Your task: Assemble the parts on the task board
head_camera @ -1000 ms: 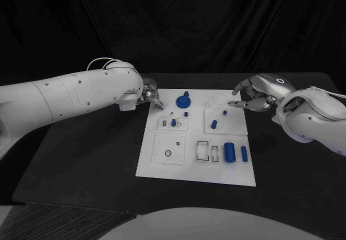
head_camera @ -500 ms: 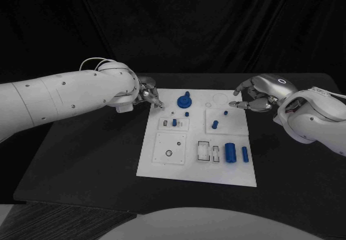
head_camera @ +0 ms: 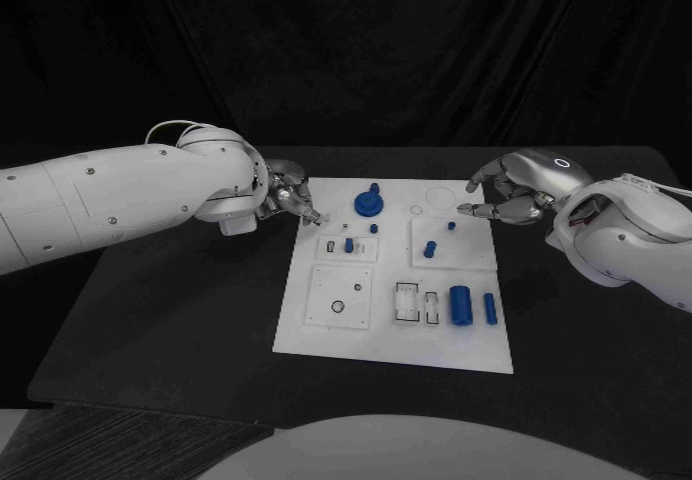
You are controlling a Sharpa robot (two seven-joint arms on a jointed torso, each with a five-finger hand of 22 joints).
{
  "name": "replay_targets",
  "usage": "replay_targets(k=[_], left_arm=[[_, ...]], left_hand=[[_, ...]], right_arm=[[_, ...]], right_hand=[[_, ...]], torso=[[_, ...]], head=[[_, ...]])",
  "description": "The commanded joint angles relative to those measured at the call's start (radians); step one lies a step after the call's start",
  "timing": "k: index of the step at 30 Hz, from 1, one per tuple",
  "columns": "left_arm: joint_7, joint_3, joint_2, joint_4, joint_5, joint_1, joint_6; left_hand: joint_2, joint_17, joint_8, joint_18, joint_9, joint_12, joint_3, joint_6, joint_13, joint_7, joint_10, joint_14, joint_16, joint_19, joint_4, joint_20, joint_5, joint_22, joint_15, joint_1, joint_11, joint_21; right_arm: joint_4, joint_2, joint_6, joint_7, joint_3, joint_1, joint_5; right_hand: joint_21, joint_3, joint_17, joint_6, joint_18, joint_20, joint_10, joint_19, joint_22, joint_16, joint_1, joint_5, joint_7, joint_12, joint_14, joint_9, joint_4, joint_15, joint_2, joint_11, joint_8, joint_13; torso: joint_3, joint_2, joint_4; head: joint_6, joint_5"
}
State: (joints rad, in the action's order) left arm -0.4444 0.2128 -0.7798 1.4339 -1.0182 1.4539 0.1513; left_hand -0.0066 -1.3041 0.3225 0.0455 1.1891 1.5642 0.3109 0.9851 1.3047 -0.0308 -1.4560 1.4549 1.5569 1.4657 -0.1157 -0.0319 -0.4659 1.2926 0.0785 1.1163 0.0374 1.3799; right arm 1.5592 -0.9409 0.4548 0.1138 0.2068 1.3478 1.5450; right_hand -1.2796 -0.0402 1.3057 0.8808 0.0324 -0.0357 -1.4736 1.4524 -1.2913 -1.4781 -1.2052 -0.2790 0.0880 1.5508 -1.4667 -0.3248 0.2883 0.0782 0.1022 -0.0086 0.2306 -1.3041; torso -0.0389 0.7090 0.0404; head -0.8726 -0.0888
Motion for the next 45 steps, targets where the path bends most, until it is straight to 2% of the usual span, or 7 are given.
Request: replay_targets(k=[1,7,18,21,26,37,45], left_arm=[[-0.025,-0.001,0.0,0.015,0.033,0.003,0.057],[-0.035,-0.001,0.008,0.019,0.035,0.003,0.083],[-0.058,-0.001,0.027,0.016,0.079,-0.006,0.051],[-0.047,0.0,0.033,0.018,0.096,-0.008,0.032],[-0.034,0.0,0.037,0.024,0.106,-0.014,-0.001],[-0.052,0.0,0.021,0.039,0.111,-0.029,-0.012],[-0.057,0.0,0.013,0.047,0.111,-0.036,-0.016]], left_hand=[[-0.003,-0.267,0.021,0.004,0.027,0.007,0.075,0.029,0.266,0.014,-0.115,0.116,0.014,0.0,0.011,0.009,-0.035,0.212,0.012,-0.019,0.01,-0.019],[-0.005,-0.267,0.021,0.004,0.028,0.007,0.079,0.03,0.266,0.014,-0.115,0.116,0.014,0.0,0.009,0.009,-0.029,0.212,0.012,-0.028,0.011,-0.02],[-0.005,-0.267,0.019,0.004,0.027,0.007,0.088,0.031,0.266,0.014,-0.115,0.116,0.014,-0.001,0.001,0.009,-0.026,0.212,0.013,-0.049,0.011,-0.022],[-0.006,-0.267,0.018,0.005,0.027,0.007,0.092,0.032,0.266,0.014,-0.115,0.116,0.014,-0.003,-0.001,0.009,-0.003,0.211,0.013,-0.061,0.011,-0.026],[-0.004,-0.267,0.006,0.006,0.018,0.007,0.098,0.022,0.266,0.011,-0.115,0.116,0.014,-0.006,-0.003,0.009,0.003,0.209,0.011,-0.069,0.009,-0.032],[0.0,-0.267,0.0,0.007,0.012,0.007,0.103,0.021,0.266,0.01,-0.115,0.116,0.014,-0.009,-0.005,0.008,0.002,0.208,0.01,-0.073,0.008,-0.038],[0.002,-0.267,-0.002,0.008,0.01,0.007,0.105,0.021,0.266,0.009,-0.115,0.116,0.014,-0.01,-0.005,0.008,0.001,0.207,0.01,-0.074,0.007,-0.041]], right_arm=[[0.0,0.0,-0.014,0.021,-0.001,-0.004,0.001],[-0.001,0.003,-0.015,0.018,-0.001,-0.006,0.001],[0.002,0.002,-0.001,0.008,-0.001,-0.007,0.001],[0.001,0.003,-0.001,0.006,-0.001,-0.007,0.0],[0.0,0.005,0.011,-0.003,-0.001,-0.008,-0.003],[0.005,0.003,0.036,-0.021,-0.001,-0.008,-0.01],[0.009,-0.001,0.061,-0.034,-0.001,-0.008,-0.012]], right_hand=[[0.021,-0.027,0.104,0.0,0.035,-0.005,-0.097,-0.001,-0.19,0.018,0.005,-0.03,0.001,0.02,-0.071,0.01,-0.001,-0.008,-0.028,0.003,0.015,-0.267],[0.022,-0.028,0.104,0.0,0.035,-0.005,-0.097,-0.001,-0.19,0.018,0.004,-0.031,0.001,0.02,-0.071,0.01,-0.001,-0.008,-0.029,0.003,0.015,-0.267],[0.021,-0.03,0.104,0.0,0.035,-0.005,-0.097,-0.001,-0.19,0.017,-0.003,-0.04,0.001,0.02,-0.072,0.012,-0.004,-0.008,-0.032,0.003,0.015,-0.267],[0.021,-0.03,0.104,0.0,0.035,-0.005,-0.097,-0.001,-0.19,0.017,-0.003,-0.04,0.001,0.02,-0.072,0.012,-0.004,-0.008,-0.032,0.003,0.015,-0.267],[0.02,-0.033,0.105,0.003,0.035,-0.005,-0.097,0.0,-0.191,0.017,-0.01,-0.053,0.0,0.02,-0.072,0.013,-0.005,-0.008,-0.034,0.003,0.017,-0.267],[0.019,-0.036,0.106,0.008,0.034,-0.005,-0.097,0.001,-0.191,0.016,-0.024,-0.081,0.001,0.02,-0.072,0.015,-0.007,-0.009,-0.036,0.004,0.02,-0.267],[0.02,-0.037,0.107,0.009,0.035,-0.005,-0.097,0.001,-0.191,0.015,-0.027,-0.089,0.001,0.02,-0.072,0.016,-0.007,-0.009,-0.036,0.004,0.02,-0.267]], torso=[[-0.0017,-0.002,0.0013],[0.0021,0.0,0.0026],[0.0003,0.001,0.0007],[0.0002,0.002,0.0005],[0.0003,0.001,-0.0001],[-0.0007,0.001,0.0011],[-0.0004,0.0,0.0003]], head=[[0.0,-0.003],[0.0,-0.005],[0.0,-0.009],[0.0,-0.014],[0.0,-0.015],[0.0,-0.009],[0.0,-0.018]])
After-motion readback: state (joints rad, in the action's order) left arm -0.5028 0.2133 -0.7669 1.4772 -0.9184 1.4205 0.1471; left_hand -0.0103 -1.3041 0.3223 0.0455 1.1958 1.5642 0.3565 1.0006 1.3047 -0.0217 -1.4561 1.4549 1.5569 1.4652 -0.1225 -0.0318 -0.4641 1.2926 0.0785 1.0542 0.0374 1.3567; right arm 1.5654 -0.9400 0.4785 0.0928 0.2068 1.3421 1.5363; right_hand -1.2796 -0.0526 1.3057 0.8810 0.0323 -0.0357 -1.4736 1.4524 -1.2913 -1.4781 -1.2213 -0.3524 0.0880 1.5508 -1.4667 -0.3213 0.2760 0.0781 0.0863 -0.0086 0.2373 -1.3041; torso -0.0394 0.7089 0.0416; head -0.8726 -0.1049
